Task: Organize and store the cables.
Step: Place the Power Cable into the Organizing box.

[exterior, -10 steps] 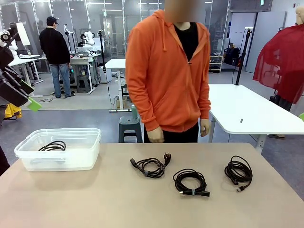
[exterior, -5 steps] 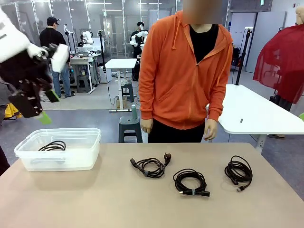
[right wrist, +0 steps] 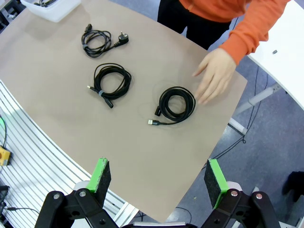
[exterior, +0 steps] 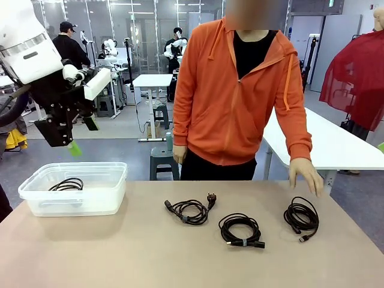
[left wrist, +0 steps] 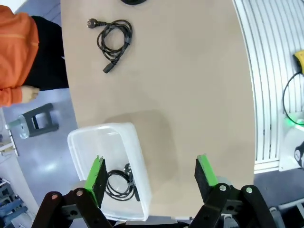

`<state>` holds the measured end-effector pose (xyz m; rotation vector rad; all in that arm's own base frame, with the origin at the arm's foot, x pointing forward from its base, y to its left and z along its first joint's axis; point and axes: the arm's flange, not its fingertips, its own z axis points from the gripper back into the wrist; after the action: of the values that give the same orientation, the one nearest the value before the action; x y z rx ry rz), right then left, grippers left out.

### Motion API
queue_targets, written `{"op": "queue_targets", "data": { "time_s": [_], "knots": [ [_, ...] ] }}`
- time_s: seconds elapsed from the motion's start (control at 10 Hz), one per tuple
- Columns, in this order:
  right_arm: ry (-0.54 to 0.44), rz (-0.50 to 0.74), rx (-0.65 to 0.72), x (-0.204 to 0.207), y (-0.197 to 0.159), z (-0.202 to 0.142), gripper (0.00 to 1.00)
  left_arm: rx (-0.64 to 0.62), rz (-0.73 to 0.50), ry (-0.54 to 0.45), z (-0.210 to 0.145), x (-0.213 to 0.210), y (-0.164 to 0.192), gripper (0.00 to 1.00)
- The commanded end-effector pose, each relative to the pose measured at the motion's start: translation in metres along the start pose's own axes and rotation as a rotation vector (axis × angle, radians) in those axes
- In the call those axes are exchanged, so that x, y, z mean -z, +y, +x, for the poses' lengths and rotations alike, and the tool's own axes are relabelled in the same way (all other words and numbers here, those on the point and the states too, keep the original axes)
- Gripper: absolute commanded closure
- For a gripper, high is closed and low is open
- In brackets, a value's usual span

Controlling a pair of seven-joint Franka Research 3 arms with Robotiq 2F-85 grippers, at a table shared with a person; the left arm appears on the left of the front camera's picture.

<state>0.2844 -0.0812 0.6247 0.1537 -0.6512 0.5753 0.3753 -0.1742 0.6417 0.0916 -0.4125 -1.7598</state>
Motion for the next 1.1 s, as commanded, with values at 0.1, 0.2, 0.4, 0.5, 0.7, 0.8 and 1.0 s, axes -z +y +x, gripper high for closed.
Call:
{"op": "queue_targets", "data": {
  "time_s": [0.1,0.2,0.4,0.5,0.7,0.8,1.0],
  "knots": [
    [0.0,0.0,-0.003,-0.001,0.0,-0.002,0.0,0.028,-0.019,0.029,0.004,0.01,-0.003,0.07],
    [0.0,0.0,-0.003,-0.001,0.0,-0.002,0.0,0.028,-0.019,0.029,0.004,0.01,-0.003,0.07],
    [0.0,0.0,-0.003,-0.001,0.0,-0.002,0.0,0.051,-0.044,0.037,0.009,0.018,0.004,0.07],
    [0.0,0.0,-0.003,-0.001,0.0,-0.002,0.0,0.068,-0.047,0.04,0.012,0.025,0.012,0.07],
    [0.0,0.0,-0.003,-0.001,0.0,-0.002,0.0,0.115,-0.085,0.021,0.024,0.049,0.032,0.07],
    [0.0,0.0,-0.003,-0.001,0.0,-0.002,0.0,0.12,-0.094,0.067,0.031,0.069,0.046,0.07],
    [0.0,0.0,-0.003,-0.001,0.0,-0.002,0.0,0.166,-0.125,0.054,0.047,0.111,0.074,0.07]
  ]
}}
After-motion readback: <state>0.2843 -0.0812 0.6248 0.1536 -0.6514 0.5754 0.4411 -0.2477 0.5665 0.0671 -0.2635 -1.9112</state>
